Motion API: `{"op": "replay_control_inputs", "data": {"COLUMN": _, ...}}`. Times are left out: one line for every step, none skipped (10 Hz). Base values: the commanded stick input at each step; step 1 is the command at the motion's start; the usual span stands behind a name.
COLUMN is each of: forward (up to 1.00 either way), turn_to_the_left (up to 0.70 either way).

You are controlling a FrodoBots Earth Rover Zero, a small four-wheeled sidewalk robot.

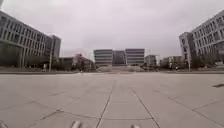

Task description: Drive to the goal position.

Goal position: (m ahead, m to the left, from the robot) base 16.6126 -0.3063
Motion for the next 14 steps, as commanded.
{"op": "replay_control_inputs", "data": {"forward": 0.7, "turn_to_the_left": -0.02}}
{"op": "replay_control_inputs", "data": {"forward": 0.7, "turn_to_the_left": 0.0}}
{"op": "replay_control_inputs", "data": {"forward": 0.7, "turn_to_the_left": 0.0}}
{"op": "replay_control_inputs", "data": {"forward": 0.7, "turn_to_the_left": 0.0}}
{"op": "replay_control_inputs", "data": {"forward": 0.7, "turn_to_the_left": 0.0}}
{"op": "replay_control_inputs", "data": {"forward": 0.7, "turn_to_the_left": 0.0}}
{"op": "replay_control_inputs", "data": {"forward": 0.7, "turn_to_the_left": 0.0}}
{"op": "replay_control_inputs", "data": {"forward": 0.7, "turn_to_the_left": 0.0}}
{"op": "replay_control_inputs", "data": {"forward": 0.7, "turn_to_the_left": 0.0}}
{"op": "replay_control_inputs", "data": {"forward": 0.7, "turn_to_the_left": 0.0}}
{"op": "replay_control_inputs", "data": {"forward": 0.7, "turn_to_the_left": 0.0}}
{"op": "replay_control_inputs", "data": {"forward": 0.7, "turn_to_the_left": 0.0}}
{"op": "replay_control_inputs", "data": {"forward": 0.7, "turn_to_the_left": 0.0}}
{"op": "replay_control_inputs", "data": {"forward": 0.7, "turn_to_the_left": 0.0}}
